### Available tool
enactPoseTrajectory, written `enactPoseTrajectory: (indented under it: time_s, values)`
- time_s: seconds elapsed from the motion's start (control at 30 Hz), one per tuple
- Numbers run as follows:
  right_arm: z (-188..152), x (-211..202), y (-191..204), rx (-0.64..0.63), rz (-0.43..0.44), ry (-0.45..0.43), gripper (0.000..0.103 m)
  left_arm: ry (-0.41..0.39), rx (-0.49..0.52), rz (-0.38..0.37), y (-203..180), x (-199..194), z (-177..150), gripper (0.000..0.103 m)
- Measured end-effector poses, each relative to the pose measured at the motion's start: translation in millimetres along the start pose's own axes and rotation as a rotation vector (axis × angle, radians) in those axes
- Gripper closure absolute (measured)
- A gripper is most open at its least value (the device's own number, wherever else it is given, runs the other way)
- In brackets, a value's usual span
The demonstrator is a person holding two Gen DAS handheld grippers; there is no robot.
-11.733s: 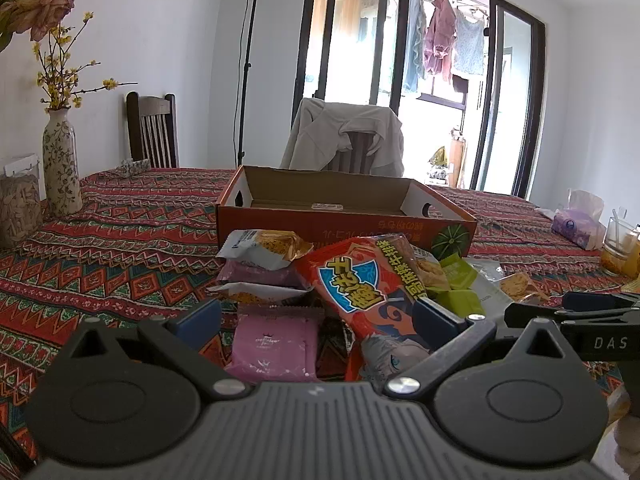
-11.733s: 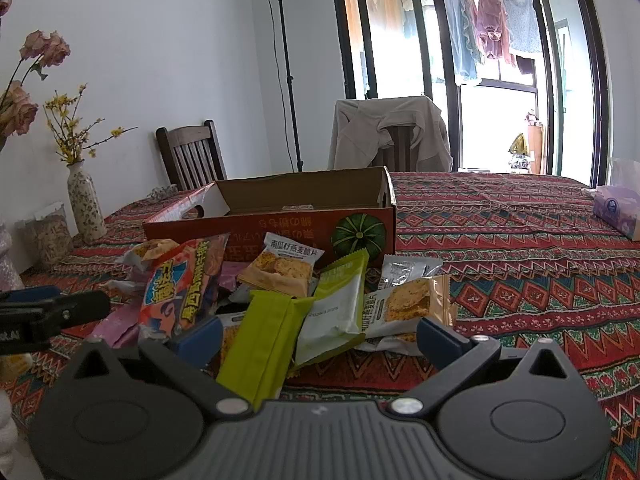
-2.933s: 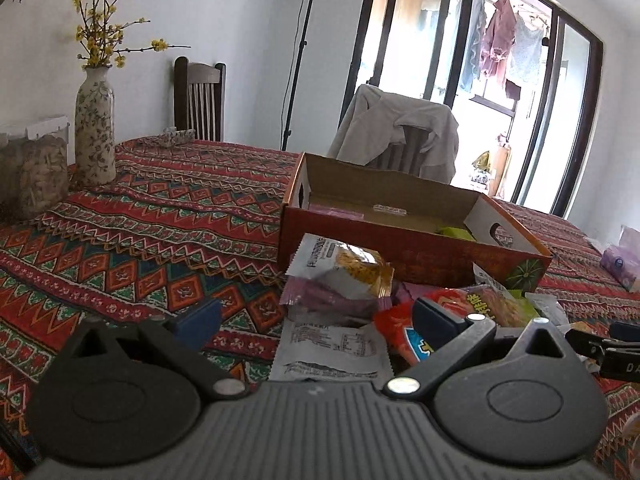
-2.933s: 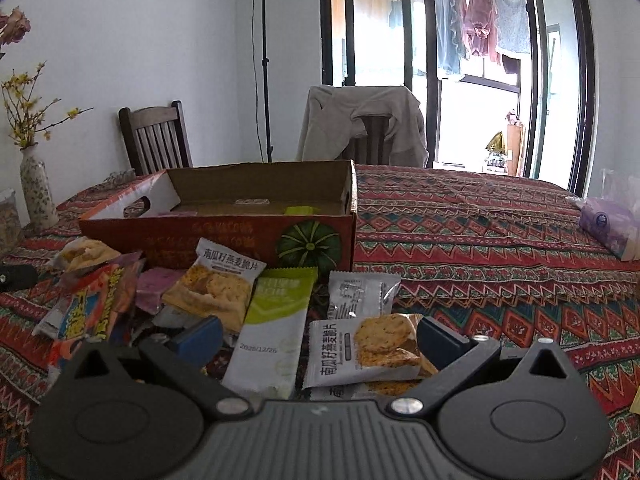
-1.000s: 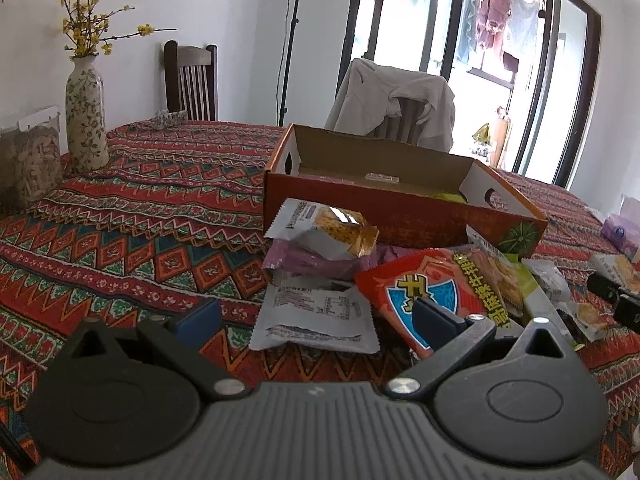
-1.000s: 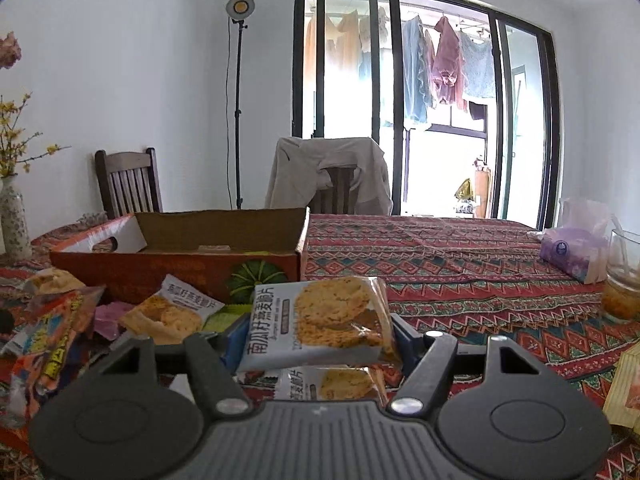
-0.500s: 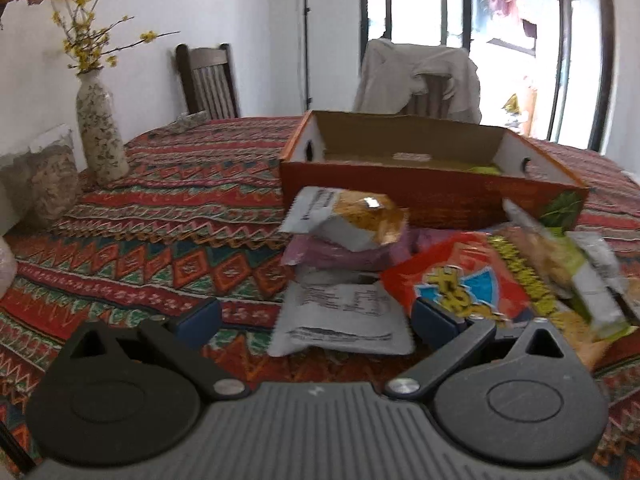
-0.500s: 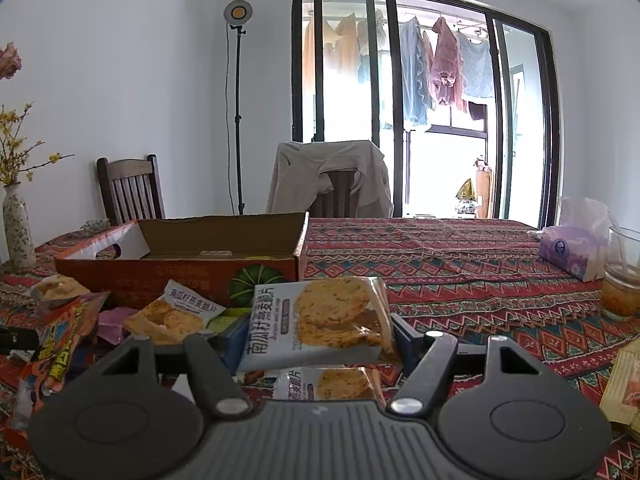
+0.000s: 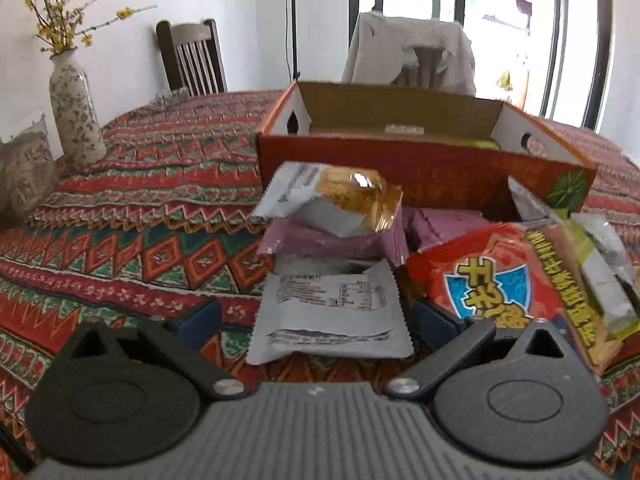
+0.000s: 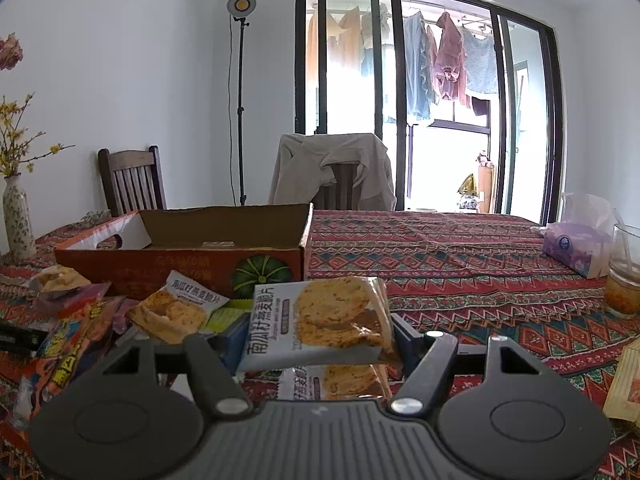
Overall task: Organize snacks
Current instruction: 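Grasp the cookie packet with the right gripper while the left gripper grasps the white packet, then carry the cookie packet and white packet over the box with both grippers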
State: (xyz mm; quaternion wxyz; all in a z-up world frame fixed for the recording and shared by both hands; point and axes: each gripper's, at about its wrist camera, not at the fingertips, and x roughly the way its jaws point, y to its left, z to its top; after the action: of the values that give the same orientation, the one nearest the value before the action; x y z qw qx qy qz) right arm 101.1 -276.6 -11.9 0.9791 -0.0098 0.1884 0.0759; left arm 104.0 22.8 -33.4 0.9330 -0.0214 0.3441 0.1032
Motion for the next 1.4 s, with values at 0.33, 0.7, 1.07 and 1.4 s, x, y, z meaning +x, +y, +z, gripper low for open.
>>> enactPoseTrajectory:
  time_s: [0.33,0.7,1.07,1.4]
  values:
    - [-1,3,2,0.002,-0.003,0.013,0.034,-0.01,-0.064,-0.048,10,-6,-7,0.035]
    - [-1,-1,6,-0.009,0.011,0.006,0.034,-0.126,-0.039,-0.077,20,-38,-10,0.037]
    - [19,-1,14,-0.027,0.025,-0.041,0.034,-0.289,-0.023,-0.145,23,-76,13,0.037]
    - [70,25,34,-0.056,0.061,-0.125,0.033,-0.371,-0.028,-0.17,5,-63,67,0.037]
